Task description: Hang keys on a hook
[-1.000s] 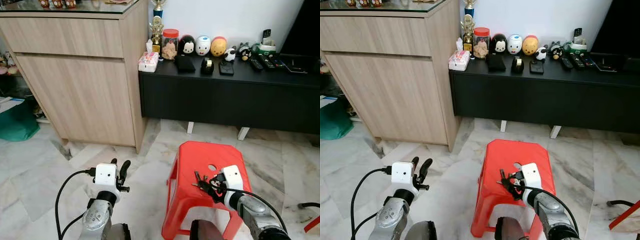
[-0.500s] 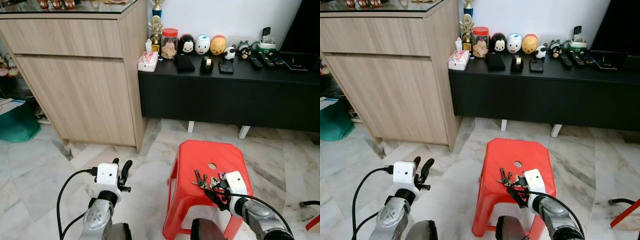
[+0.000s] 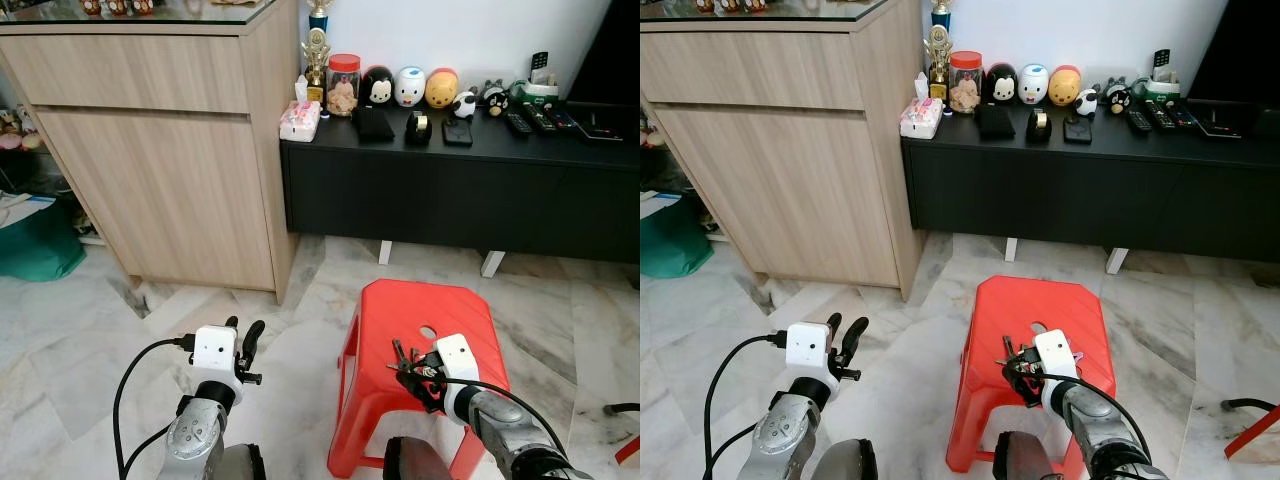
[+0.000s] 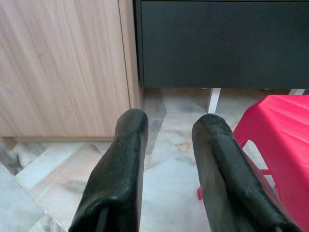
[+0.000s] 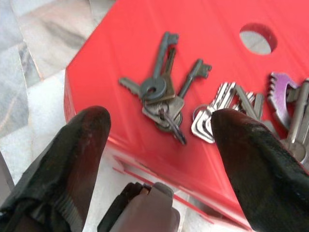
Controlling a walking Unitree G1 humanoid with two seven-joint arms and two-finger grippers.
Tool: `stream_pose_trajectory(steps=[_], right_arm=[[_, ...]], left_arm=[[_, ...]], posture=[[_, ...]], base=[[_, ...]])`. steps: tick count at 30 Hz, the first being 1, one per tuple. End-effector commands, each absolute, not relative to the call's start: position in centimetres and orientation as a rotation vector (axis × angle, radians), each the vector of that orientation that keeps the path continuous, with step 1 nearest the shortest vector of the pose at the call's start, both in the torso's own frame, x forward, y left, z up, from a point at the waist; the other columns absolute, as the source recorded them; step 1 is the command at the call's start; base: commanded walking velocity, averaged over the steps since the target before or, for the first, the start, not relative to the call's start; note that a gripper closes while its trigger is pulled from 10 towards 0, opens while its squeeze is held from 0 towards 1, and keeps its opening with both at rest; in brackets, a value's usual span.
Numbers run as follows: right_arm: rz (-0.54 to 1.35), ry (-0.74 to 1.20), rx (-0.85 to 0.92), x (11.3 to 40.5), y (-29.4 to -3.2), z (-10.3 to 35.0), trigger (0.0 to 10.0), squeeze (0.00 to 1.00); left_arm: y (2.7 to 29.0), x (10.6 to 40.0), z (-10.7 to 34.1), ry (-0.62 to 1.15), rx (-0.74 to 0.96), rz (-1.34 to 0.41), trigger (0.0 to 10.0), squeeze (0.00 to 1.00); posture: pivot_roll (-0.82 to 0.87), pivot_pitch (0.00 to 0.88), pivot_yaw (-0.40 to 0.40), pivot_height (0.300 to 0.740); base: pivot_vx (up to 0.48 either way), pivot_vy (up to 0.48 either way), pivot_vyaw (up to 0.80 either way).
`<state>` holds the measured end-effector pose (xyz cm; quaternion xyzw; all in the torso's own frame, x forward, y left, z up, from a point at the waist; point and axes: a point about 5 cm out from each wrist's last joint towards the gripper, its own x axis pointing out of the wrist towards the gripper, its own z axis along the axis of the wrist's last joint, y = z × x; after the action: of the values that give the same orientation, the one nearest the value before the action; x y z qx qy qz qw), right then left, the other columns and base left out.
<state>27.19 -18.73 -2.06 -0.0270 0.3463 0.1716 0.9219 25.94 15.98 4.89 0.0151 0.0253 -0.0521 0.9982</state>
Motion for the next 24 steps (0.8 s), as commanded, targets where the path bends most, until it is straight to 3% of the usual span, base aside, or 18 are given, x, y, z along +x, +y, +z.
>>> stream_pose_trajectory(steps=[1, 4, 5, 6, 7, 8, 10, 11, 12, 13, 15, 16, 17, 24], right_arm=[[0.339, 0.721, -0.077, 27.57, -18.75, -1.86, 10.0, 0.00], [0.341, 0.721, -0.081, 27.61, -18.79, -1.82, 10.0, 0.00], [0.341, 0.722, -0.082, 27.63, -18.80, -1.80, 7.2, 0.00], [0.341, 0.722, -0.082, 27.63, -18.80, -1.80, 7.2, 0.00], [0.334, 0.722, -0.087, 27.72, -18.91, -1.74, 1.0, 0.00], [0.328, 0.723, -0.090, 27.75, -18.99, -1.71, 0.0, 0.00], [0.318, 0.725, -0.092, 27.78, -19.10, -1.71, 0.0, 0.00], [0.317, 0.726, -0.092, 27.77, -19.11, -1.72, 0.8, 0.00], [0.316, 0.726, -0.092, 27.77, -19.10, -1.72, 0.8, 0.00], [0.315, 0.729, -0.092, 27.74, -19.10, -1.75, 2.3, 0.00], [0.314, 0.732, -0.094, 27.70, -19.10, -1.80, 2.9, 0.00], [0.314, 0.733, -0.094, 27.69, -19.11, -1.82, 3.6, 0.00], [0.312, 0.739, -0.093, 27.58, -19.07, -1.93, 10.0, 0.00], [0.309, 0.774, -0.097, 27.13, -18.99, -2.40, 10.0, 0.00]], left_arm=[[15.97, 26.16, 5.05, 0.055, 0.032, -0.106, 10.0, 0.00], [15.92, 26.20, 5.07, 0.054, 0.032, -0.106, 10.0, 0.00], [15.92, 26.20, 5.07, 0.053, 0.031, -0.107, 10.0, 0.00], [15.92, 26.20, 5.07, 0.053, 0.031, -0.107, 10.0, 0.00], [15.91, 26.21, 5.07, 0.053, 0.031, -0.107, 10.0, 0.00], [15.90, 26.21, 5.06, 0.053, 0.031, -0.108, 10.0, 0.00], [15.89, 26.21, 5.06, 0.054, 0.031, -0.108, 10.0, 0.00], [15.90, 26.21, 5.05, 0.054, 0.032, -0.108, 10.0, 0.00], [15.91, 26.21, 5.05, 0.055, 0.032, -0.108, 10.0, 0.00], [15.91, 26.21, 5.06, 0.055, 0.033, -0.108, 10.0, 0.00], [15.90, 26.21, 5.06, 0.055, 0.033, -0.108, 10.0, 0.00], [15.90, 26.21, 5.06, 0.055, 0.033, -0.108, 10.0, 0.00], [15.89, 26.24, 5.05, 0.055, 0.033, -0.109, 10.0, 0.00], [15.91, 26.28, 5.09, 0.056, 0.036, -0.111, 10.0, 0.00]], posture=[[-0.02, 0.000, -0.012, 0.592], [-0.02, 0.000, -0.011, 0.592], [-0.02, 0.000, -0.011, 0.592], [-0.02, 0.000, -0.011, 0.592], [-0.02, 0.000, -0.010, 0.592], [-0.02, 0.000, -0.010, 0.592], [-0.02, 0.000, -0.010, 0.592], [-0.02, 0.000, -0.010, 0.592], [-0.02, 0.000, -0.009, 0.592], [-0.02, 0.000, -0.009, 0.592], [-0.02, 0.000, -0.008, 0.592], [-0.02, 0.000, -0.008, 0.592], [-0.02, 0.000, -0.006, 0.592], [-0.02, 0.000, -0.005, 0.592]], base=[[0.000, 0.000, 0.00], [0.000, 0.000, 0.00], [0.000, 0.000, 0.00], [0.000, 0.000, 0.00], [0.000, 0.000, 0.00], [0.000, 0.000, 0.00], [0.000, 0.000, 0.00], [0.000, 0.000, 0.00], [0.000, 0.000, 0.00], [0.000, 0.000, 0.00], [0.000, 0.000, 0.00], [0.000, 0.000, 0.00], [0.000, 0.000, 0.00], [0.000, 0.000, 0.00]])
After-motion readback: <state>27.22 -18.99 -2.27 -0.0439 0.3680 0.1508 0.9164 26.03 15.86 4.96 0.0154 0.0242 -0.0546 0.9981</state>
